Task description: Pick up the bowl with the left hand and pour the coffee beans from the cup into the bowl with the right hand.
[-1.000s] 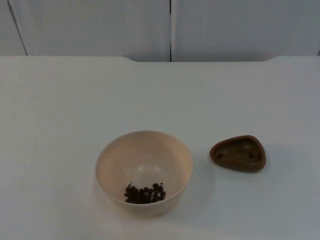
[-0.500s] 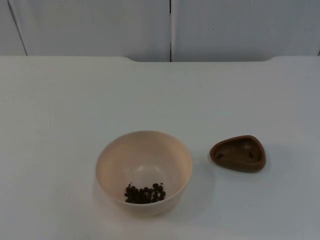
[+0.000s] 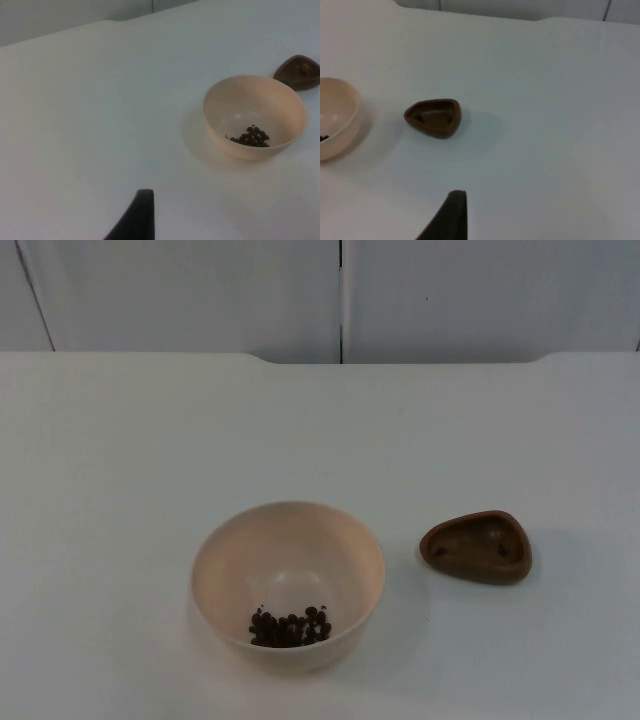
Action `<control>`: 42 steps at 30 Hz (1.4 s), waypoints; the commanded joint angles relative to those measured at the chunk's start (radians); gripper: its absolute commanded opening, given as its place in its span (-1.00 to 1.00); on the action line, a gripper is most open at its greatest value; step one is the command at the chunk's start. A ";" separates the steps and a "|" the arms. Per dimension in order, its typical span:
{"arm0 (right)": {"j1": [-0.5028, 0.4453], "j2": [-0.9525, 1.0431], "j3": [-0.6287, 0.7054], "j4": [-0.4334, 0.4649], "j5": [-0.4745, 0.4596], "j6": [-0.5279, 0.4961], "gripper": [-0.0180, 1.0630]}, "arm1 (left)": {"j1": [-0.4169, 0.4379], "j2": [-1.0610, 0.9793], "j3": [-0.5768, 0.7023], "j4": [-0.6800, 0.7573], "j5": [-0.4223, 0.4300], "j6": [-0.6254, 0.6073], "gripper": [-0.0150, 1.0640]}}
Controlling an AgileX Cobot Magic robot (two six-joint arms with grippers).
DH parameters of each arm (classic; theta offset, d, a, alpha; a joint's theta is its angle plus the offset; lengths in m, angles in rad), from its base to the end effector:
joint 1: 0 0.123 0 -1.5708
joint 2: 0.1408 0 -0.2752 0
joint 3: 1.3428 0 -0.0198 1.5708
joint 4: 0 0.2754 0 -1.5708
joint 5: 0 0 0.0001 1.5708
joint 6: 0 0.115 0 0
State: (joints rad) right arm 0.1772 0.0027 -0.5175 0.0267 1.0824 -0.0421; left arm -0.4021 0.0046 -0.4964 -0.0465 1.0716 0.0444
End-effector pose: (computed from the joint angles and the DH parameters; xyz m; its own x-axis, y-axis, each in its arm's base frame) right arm 0.0441 0.0107 0.2814 -0.4488 -0.1104 -0.8868 -0.2102 0.9775 -0.0153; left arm 0.0429 -0.0233 0.2758 -0.4253 0.2049 -0.8815 0.4336 0.9011 0.0002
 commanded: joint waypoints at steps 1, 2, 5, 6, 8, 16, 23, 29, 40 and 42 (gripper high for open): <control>-0.042 -0.003 0.002 0.003 -0.004 0.002 0.99 | -0.005 -0.005 0.004 0.002 0.003 -0.007 0.97; -0.051 -0.003 0.002 0.003 -0.004 0.002 0.99 | -0.005 -0.005 0.004 0.002 0.003 -0.007 0.97; -0.092 -0.003 0.002 0.003 -0.004 0.002 0.99 | -0.005 -0.005 0.004 0.002 0.003 -0.007 0.97; -0.092 -0.003 0.002 0.003 -0.004 0.002 0.99 | -0.005 -0.005 0.004 0.002 0.003 -0.007 0.97; -0.118 -0.003 0.002 0.003 -0.004 0.002 0.99 | -0.005 -0.005 0.004 0.002 0.003 -0.007 0.97; -0.177 -0.003 0.002 0.003 -0.004 0.002 0.99 | -0.005 -0.005 0.004 0.002 0.003 -0.007 0.97; -0.177 -0.003 0.002 0.003 -0.004 0.002 0.99 | 0.026 -0.005 0.004 0.002 0.003 -0.005 0.97; -0.177 -0.003 0.002 0.003 -0.004 0.002 0.99 | 0.115 -0.005 0.004 0.002 0.003 -0.005 0.97; -0.177 -0.003 0.002 0.003 -0.004 0.002 0.99 | 0.267 -0.005 0.004 0.002 0.003 -0.005 0.97; -0.177 -0.003 0.002 0.003 -0.004 0.002 0.99 | 0.300 -0.005 0.004 0.002 0.003 -0.005 0.97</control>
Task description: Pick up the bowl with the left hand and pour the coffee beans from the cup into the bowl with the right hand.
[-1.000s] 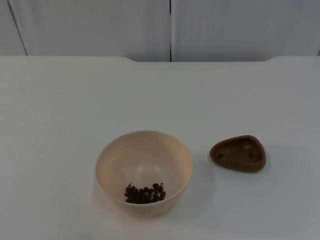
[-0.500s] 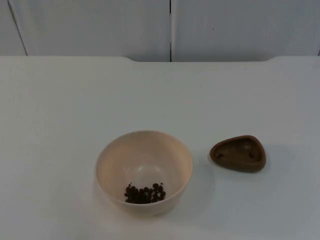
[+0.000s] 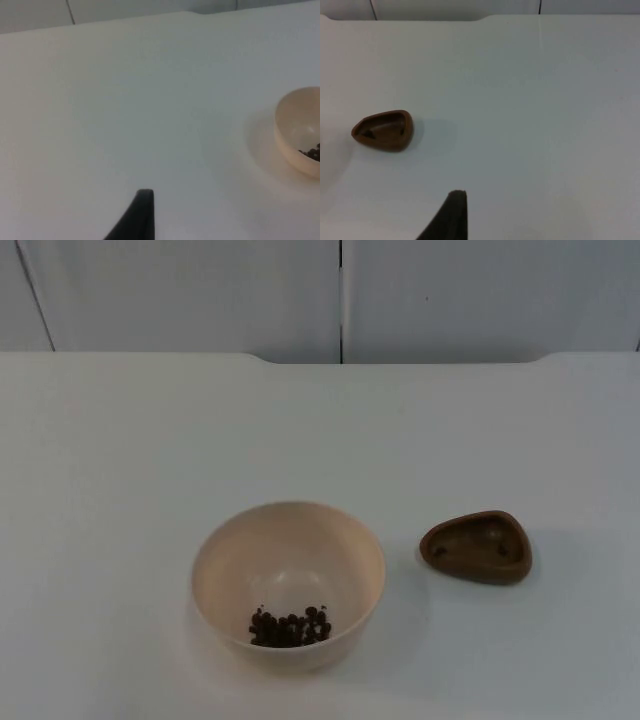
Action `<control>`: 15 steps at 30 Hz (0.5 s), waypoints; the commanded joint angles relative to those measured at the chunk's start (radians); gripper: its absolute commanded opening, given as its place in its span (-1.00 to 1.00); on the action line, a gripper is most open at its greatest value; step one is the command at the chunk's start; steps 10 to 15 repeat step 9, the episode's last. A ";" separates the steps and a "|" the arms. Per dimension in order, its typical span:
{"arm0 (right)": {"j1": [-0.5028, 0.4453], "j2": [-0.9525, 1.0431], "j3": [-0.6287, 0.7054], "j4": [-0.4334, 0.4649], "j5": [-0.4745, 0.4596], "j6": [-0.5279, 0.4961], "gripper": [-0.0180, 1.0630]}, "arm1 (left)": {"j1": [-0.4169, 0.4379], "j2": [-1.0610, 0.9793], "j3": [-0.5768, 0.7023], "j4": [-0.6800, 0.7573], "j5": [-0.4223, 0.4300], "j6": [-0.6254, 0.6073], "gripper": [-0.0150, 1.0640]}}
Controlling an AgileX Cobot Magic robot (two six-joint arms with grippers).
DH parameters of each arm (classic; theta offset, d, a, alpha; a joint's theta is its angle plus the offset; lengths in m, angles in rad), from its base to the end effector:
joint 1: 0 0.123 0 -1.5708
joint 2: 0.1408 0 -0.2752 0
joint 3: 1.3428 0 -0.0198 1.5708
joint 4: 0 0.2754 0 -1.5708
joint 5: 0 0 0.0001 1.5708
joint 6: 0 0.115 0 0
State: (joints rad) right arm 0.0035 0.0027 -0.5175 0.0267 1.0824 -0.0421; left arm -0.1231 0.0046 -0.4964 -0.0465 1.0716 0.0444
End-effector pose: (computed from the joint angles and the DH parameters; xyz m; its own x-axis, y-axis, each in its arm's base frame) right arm 0.0453 0.0029 0.2814 -0.4611 -0.0312 -0.8868 -0.0381 0.9992 -0.0153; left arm 0.0477 -0.0106 0.2758 -0.4653 0.0798 -0.8815 0.1687 0.9857 0.0002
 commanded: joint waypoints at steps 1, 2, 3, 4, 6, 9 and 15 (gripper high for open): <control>-0.003 -0.003 0.002 0.003 -0.004 0.002 0.99 | 0.038 -0.005 0.004 0.002 0.003 -0.005 0.97; -0.003 -0.003 0.002 0.003 -0.004 0.002 0.99 | 0.038 -0.005 0.004 0.002 0.003 -0.005 0.97; -0.003 -0.003 0.002 0.003 -0.004 0.002 0.99 | 0.052 -0.005 0.004 0.002 0.003 -0.005 0.97; -0.003 -0.003 0.002 0.003 -0.004 0.002 0.99 | 0.075 -0.005 0.004 0.002 0.003 -0.005 0.97; -0.003 -0.003 0.002 0.003 -0.004 0.002 0.99 | 0.102 -0.005 0.004 0.002 0.003 -0.005 0.97; -0.003 -0.003 0.002 0.003 -0.004 0.002 0.99 | 0.129 -0.005 0.004 0.002 0.003 -0.005 0.97; -0.003 -0.003 0.002 0.003 -0.004 0.002 0.99 | 0.129 -0.005 0.004 0.002 0.003 -0.005 0.97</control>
